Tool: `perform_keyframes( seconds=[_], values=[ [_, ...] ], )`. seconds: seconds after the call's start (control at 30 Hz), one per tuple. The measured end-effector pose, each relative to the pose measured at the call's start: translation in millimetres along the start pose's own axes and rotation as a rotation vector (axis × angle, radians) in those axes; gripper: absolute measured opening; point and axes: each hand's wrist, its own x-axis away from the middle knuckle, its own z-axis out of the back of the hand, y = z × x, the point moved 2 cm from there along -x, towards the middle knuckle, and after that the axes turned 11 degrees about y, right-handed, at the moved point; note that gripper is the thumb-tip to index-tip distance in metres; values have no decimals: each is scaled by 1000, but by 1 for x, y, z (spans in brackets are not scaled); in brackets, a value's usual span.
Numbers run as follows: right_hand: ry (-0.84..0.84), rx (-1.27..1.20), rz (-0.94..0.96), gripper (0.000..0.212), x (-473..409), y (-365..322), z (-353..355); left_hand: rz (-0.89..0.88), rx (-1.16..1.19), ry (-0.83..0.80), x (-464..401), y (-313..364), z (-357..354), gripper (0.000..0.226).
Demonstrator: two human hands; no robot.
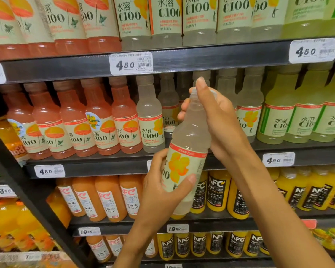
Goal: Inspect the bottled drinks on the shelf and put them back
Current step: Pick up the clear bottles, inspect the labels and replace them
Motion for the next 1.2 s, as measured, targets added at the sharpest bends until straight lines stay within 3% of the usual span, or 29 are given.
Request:
perform_keyframes(
  seconds=[0.1,0.23,0.3,0.4,0.5,0.6,0.67,0.8,0.9,1.0,1.13,1.2],
  values=[
    [-183,-133,-146,34,-8,-2,-2,143,233,-61,4,-1,3,54],
    [-274,-303,-311,23,-10,9,-7,324,492,-300,12,-4,-3,54],
    [-234,-325,-327,23,-11,13,-6,366,476,-319,11,-6,-4,57],
    [-87,-179,-242,26,-12,13,2,347,223,-223,3,-14,3,63],
    [39,8,-123,29,-11,15,5,233,106,-191,-1,-11,-2,50],
    [29,54,-149,29,-12,18,3,281,133,-96,1,-13,-10,42],
    [-50,11,-242,28,-15,19,4,396,248,-97,3,-12,-10,47],
    [-212,-289,-437,28,-17,30,4,611,664,-343,8,-6,-13,67],
    [-221,-379,-437,22,-16,36,0,763,927,-476,12,-7,-18,74],
    [-210,-289,-306,18,-14,28,-3,697,811,-435,10,-15,-11,74],
    [-52,79,32,23,-11,6,-6,479,418,-114,-1,-20,1,57],
    [40,151,88,31,-11,3,-10,359,256,-66,-2,-19,-1,61]
  ],
)
